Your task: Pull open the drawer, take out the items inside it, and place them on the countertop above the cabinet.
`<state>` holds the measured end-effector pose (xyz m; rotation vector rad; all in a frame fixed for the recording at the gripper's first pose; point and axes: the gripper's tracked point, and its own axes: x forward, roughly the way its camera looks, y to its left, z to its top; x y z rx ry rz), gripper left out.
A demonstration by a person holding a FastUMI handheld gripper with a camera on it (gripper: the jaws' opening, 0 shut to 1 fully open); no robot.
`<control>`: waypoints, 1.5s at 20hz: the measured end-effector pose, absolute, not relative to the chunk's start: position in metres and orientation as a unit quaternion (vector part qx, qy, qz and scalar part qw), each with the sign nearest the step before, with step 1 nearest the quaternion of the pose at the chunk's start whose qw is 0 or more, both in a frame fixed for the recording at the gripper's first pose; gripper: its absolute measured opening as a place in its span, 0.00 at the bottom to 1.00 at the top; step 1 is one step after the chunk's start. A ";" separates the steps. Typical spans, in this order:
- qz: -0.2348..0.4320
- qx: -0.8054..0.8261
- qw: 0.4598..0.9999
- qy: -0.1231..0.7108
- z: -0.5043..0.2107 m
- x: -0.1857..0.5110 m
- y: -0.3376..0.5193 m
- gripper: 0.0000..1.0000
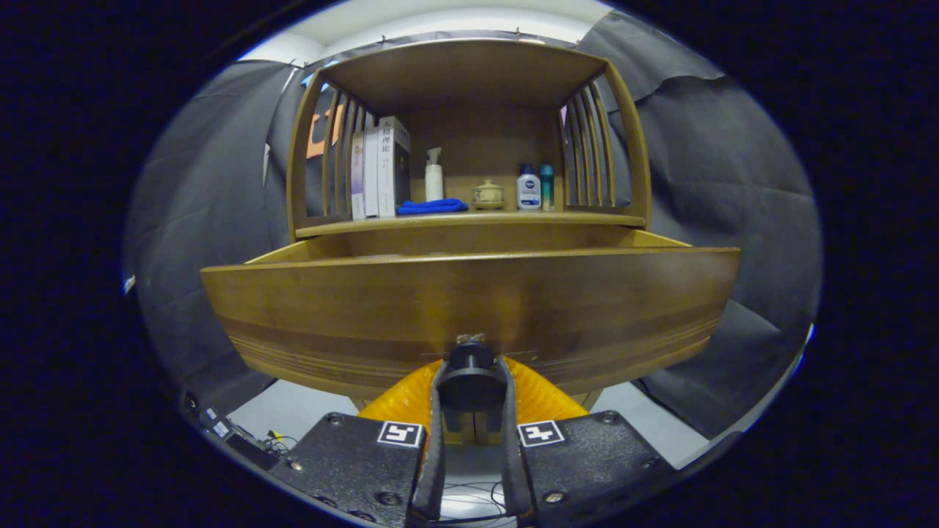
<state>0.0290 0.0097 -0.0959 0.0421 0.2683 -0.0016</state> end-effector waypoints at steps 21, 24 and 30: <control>0.012 0.033 0.990 0.140 -0.090 0.005 0.003 0.91; 0.004 0.043 0.991 0.125 -0.072 -0.008 -0.010 1.00; -0.003 0.043 0.996 0.082 -0.009 -0.032 -0.043 0.99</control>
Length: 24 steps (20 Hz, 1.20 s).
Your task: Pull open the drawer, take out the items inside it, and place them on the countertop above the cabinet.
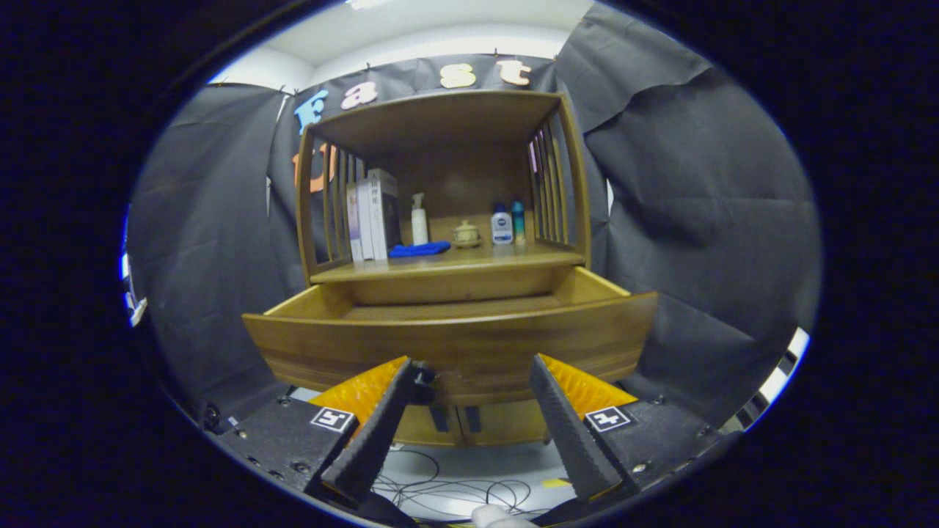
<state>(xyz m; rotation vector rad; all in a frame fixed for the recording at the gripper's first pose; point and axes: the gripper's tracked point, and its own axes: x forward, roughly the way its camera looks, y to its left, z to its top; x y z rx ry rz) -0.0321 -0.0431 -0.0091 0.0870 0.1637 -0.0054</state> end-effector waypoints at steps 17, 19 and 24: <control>0.057 -0.009 0.995 0.080 0.172 0.088 0.000 0.99; 0.065 0.007 0.990 0.126 0.162 0.112 0.014 0.99; 0.058 0.002 0.961 0.270 0.112 0.169 0.032 0.99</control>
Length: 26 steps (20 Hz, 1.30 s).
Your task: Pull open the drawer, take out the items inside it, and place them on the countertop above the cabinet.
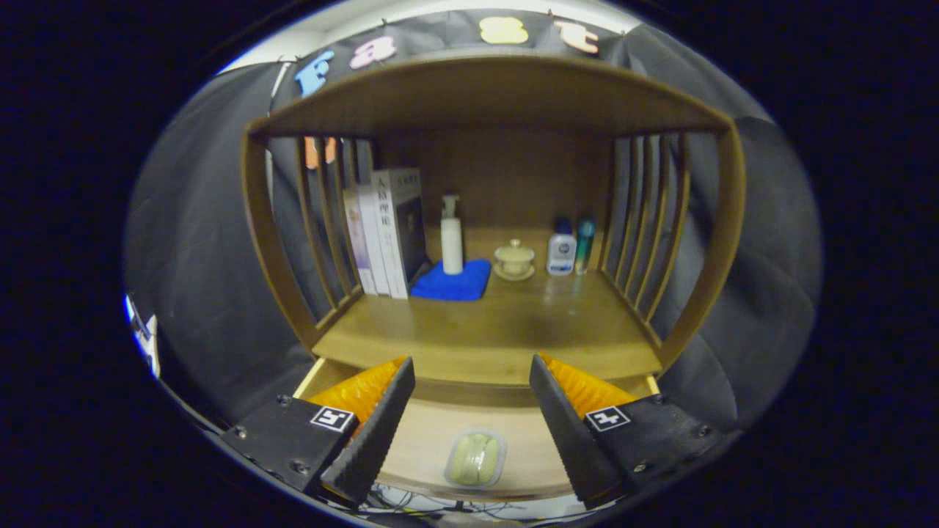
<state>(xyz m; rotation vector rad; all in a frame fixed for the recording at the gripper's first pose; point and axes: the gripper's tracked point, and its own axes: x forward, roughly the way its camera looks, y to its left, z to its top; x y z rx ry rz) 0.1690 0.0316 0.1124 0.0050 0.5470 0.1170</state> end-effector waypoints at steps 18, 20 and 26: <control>-0.028 -0.002 0.802 0.597 -0.059 0.157 0.017 0.69; -0.041 -0.008 0.793 0.608 -0.066 0.152 0.011 0.65; -0.046 0.016 0.791 0.610 -0.073 0.148 0.009 0.34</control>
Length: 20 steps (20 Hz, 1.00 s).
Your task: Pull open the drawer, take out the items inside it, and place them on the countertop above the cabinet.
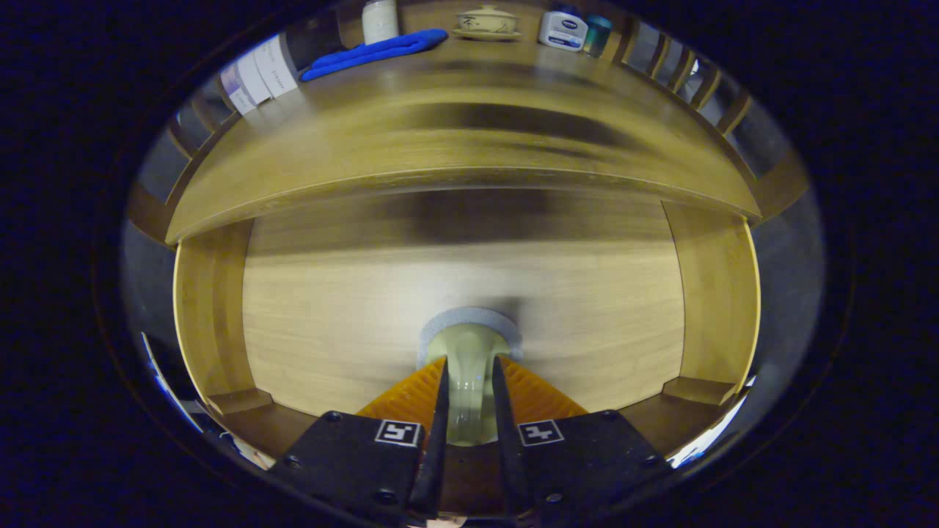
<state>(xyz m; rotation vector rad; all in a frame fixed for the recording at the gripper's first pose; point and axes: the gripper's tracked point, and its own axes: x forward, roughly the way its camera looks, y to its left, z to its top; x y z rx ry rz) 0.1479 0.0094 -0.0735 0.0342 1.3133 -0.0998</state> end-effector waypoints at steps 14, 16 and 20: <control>-0.018 0.026 0.830 0.557 0.024 0.169 0.004 0.22; -0.015 0.031 0.837 0.546 0.044 0.180 0.005 0.22; -0.018 0.036 0.850 0.526 0.081 0.211 0.002 0.22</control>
